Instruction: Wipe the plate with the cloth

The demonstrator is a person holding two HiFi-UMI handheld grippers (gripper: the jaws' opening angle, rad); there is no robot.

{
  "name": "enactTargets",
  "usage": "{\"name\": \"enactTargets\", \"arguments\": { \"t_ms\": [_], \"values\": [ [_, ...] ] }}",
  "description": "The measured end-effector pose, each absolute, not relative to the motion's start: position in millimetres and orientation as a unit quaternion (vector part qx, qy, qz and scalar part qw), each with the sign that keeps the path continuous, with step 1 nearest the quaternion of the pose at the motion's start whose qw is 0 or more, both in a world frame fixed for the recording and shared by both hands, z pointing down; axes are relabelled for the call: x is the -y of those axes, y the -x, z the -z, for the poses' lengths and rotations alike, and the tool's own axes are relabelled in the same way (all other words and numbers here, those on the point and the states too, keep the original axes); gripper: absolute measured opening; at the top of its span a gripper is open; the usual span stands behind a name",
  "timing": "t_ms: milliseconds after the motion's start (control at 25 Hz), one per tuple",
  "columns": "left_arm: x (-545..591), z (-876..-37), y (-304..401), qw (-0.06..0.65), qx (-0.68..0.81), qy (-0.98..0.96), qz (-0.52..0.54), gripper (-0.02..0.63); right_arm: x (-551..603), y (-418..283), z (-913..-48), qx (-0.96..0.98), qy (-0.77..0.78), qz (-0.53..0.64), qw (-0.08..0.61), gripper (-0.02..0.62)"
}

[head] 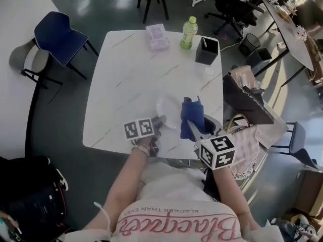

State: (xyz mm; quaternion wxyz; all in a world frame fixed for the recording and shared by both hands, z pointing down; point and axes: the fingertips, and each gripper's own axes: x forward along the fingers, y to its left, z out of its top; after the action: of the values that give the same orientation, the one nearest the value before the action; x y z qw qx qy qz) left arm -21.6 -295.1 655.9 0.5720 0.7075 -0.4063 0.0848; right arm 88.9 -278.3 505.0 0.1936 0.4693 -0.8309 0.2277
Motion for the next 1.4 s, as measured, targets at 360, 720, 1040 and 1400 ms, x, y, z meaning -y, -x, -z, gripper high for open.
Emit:
{"name": "enactTargets", "arguments": {
  "t_ms": [360, 720, 1040, 1400],
  "values": [
    [316, -664, 12, 0.575, 0.412, -0.699, -0.107, 0.108, 280, -95, -509, 0.827, -0.475, -0.228, 0.199, 0.121],
    [322, -661, 1, 0.601, 0.375, -0.7, -0.083, 0.023, 278, -99, -506, 0.825, -0.483, -0.222, 0.195, 0.121],
    [318, -620, -7, 0.546, 0.349, -0.757, -0.081, 0.011, 279, -111, -494, 0.82, -0.505, -0.209, 0.172, 0.121],
    [332, -545, -2, 0.441, 0.365, -0.818, -0.062, 0.011, 287, -109, -458, 0.838, -0.5, -0.177, 0.131, 0.121]
  ]
}}
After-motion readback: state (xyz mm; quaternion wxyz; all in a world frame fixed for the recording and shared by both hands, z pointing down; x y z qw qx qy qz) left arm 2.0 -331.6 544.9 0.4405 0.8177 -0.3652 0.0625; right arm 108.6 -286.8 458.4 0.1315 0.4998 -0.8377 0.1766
